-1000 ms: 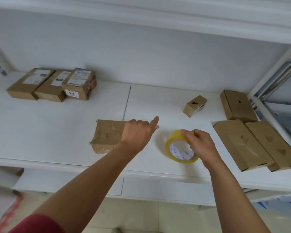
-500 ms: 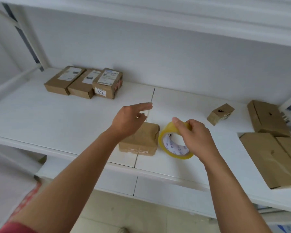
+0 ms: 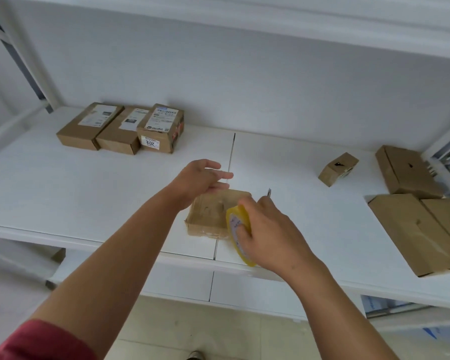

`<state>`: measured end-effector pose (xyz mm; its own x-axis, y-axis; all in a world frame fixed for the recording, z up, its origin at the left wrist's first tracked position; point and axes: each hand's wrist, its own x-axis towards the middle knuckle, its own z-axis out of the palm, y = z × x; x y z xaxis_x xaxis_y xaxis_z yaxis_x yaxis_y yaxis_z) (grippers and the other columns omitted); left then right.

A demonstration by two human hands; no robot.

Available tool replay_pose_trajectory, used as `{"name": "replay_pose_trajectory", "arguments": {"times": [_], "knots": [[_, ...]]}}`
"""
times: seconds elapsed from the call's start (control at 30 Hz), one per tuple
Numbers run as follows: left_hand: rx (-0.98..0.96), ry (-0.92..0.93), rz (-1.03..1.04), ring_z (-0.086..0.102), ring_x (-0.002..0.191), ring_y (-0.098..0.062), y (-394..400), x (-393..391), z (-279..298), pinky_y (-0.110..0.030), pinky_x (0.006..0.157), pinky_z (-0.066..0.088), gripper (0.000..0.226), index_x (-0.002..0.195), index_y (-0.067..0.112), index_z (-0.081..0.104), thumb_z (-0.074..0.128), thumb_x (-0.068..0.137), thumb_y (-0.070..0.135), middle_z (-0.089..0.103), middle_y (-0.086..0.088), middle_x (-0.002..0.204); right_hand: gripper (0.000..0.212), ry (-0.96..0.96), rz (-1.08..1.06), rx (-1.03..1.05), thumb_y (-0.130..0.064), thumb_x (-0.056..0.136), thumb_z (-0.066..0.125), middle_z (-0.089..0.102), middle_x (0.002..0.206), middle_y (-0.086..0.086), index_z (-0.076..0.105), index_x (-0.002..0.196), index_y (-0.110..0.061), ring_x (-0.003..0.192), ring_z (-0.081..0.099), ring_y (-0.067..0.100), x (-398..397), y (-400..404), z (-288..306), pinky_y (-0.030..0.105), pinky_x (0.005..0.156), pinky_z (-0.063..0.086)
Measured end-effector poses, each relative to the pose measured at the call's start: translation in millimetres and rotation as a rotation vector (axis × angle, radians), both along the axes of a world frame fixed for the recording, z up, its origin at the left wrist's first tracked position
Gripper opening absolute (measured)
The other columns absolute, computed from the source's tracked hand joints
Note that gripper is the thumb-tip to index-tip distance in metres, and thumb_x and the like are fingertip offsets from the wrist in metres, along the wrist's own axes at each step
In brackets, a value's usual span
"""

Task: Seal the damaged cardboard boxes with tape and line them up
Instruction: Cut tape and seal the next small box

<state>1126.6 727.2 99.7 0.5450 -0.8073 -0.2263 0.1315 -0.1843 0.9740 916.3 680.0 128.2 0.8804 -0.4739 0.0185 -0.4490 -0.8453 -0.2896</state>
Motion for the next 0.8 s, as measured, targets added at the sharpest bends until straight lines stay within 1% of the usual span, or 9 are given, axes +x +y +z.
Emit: {"name": "replay_pose_trajectory", "arguments": {"times": [0.07, 0.13, 0.23, 0.3, 0.37, 0.47, 0.57, 0.67, 0.8], "knots": [[0.014, -0.017, -0.007, 0.074, 0.093, -0.016, -5, 5, -2, -0.025, 0.078, 0.059, 0.018, 0.118, 0.008, 0.054, 0.054, 0.1, 0.01, 0.076, 0.005, 0.102, 0.019, 0.067, 0.009, -0.041, -0.034, 0.096, 0.045, 0.027, 0.125, 0.002, 0.045, 0.111, -0.022, 0.051, 0.042, 0.015, 5, 7, -1, 0.027, 0.043, 0.026], [0.036, -0.032, -0.019, 0.073, 0.094, -0.015, -9, 8, -6, -0.028, 0.082, 0.058, 0.014, 0.113, 0.008, 0.057, 0.053, 0.1, 0.01, 0.075, 0.003, 0.107, 0.018, 0.133, 0.01, -0.035, -0.03, 0.096, 0.045, 0.028, 0.13, 0.001, 0.048, 0.106, -0.016, 0.05, 0.041, 0.017, 9, 12, -5, 0.03, 0.044, 0.028], [0.08, -0.102, -0.038, 0.074, 0.091, -0.012, -13, 9, -12, -0.024, 0.077, 0.059, 0.011, 0.109, 0.008, 0.06, 0.055, 0.099, 0.01, 0.074, 0.003, 0.107, 0.014, 0.18, 0.012, -0.017, -0.029, 0.096, 0.043, 0.042, 0.115, 0.001, 0.039, 0.092, -0.017, 0.055, 0.039, 0.017, 14, 11, -10, 0.03, 0.047, 0.025], [0.083, -0.132, -0.034, 0.074, 0.089, -0.01, -15, 9, -12, -0.02, 0.071, 0.057, 0.011, 0.106, 0.008, 0.061, 0.054, 0.098, 0.007, 0.075, 0.003, 0.105, 0.021, 0.204, 0.013, 0.019, -0.031, 0.095, 0.042, 0.044, 0.107, 0.001, 0.036, 0.08, -0.018, 0.059, 0.04, 0.017, 18, 9, -10, 0.03, 0.048, 0.024], [0.075, -0.142, -0.045, 0.074, 0.088, -0.01, -18, 13, -9, -0.019, 0.068, 0.056, 0.01, 0.104, 0.008, 0.062, 0.053, 0.098, 0.006, 0.075, 0.004, 0.102, 0.029, 0.232, 0.007, 0.041, -0.033, 0.095, 0.042, 0.044, 0.108, 0.002, 0.034, 0.07, -0.021, 0.059, 0.042, 0.017, 24, 10, -11, 0.029, 0.049, 0.025], [0.048, -0.085, -0.073, 0.074, 0.091, -0.014, -18, 22, -2, -0.021, 0.071, 0.057, 0.01, 0.103, 0.008, 0.062, 0.053, 0.099, 0.007, 0.076, 0.003, 0.099, 0.022, 0.203, -0.059, 0.048, -0.033, 0.095, 0.044, 0.036, 0.118, 0.006, 0.04, 0.079, -0.018, 0.056, 0.045, 0.018, 29, 17, -14, 0.029, 0.053, 0.036], [0.043, 0.004, -0.13, 0.074, 0.094, -0.022, -15, 29, -5, -0.024, 0.074, 0.058, 0.011, 0.1, 0.009, 0.064, 0.054, 0.099, 0.005, 0.077, -0.005, 0.099, 0.018, 0.185, -0.091, 0.108, -0.033, 0.095, 0.044, 0.032, 0.123, 0.008, 0.05, 0.092, -0.016, 0.058, 0.049, 0.021, 29, 26, -21, 0.032, 0.059, 0.046], [0.072, 0.012, -0.154, 0.074, 0.094, -0.024, -11, 35, -12, -0.028, 0.079, 0.057, 0.013, 0.1, 0.009, 0.065, 0.054, 0.099, 0.004, 0.077, -0.009, 0.099, 0.02, 0.165, -0.112, 0.152, -0.032, 0.095, 0.043, 0.032, 0.122, 0.005, 0.052, 0.095, -0.014, 0.061, 0.051, 0.023, 31, 34, -25, 0.032, 0.06, 0.044], [0.082, 0.004, -0.153, 0.073, 0.095, -0.022, -12, 43, -16, -0.025, 0.078, 0.057, 0.013, 0.097, 0.013, 0.068, 0.058, 0.097, 0.006, 0.075, -0.008, 0.103, 0.02, 0.142, -0.116, 0.114, -0.032, 0.096, 0.043, 0.034, 0.121, 0.004, 0.039, 0.085, -0.016, 0.052, 0.04, 0.019, 39, 45, -30, 0.03, 0.053, 0.032]]}}
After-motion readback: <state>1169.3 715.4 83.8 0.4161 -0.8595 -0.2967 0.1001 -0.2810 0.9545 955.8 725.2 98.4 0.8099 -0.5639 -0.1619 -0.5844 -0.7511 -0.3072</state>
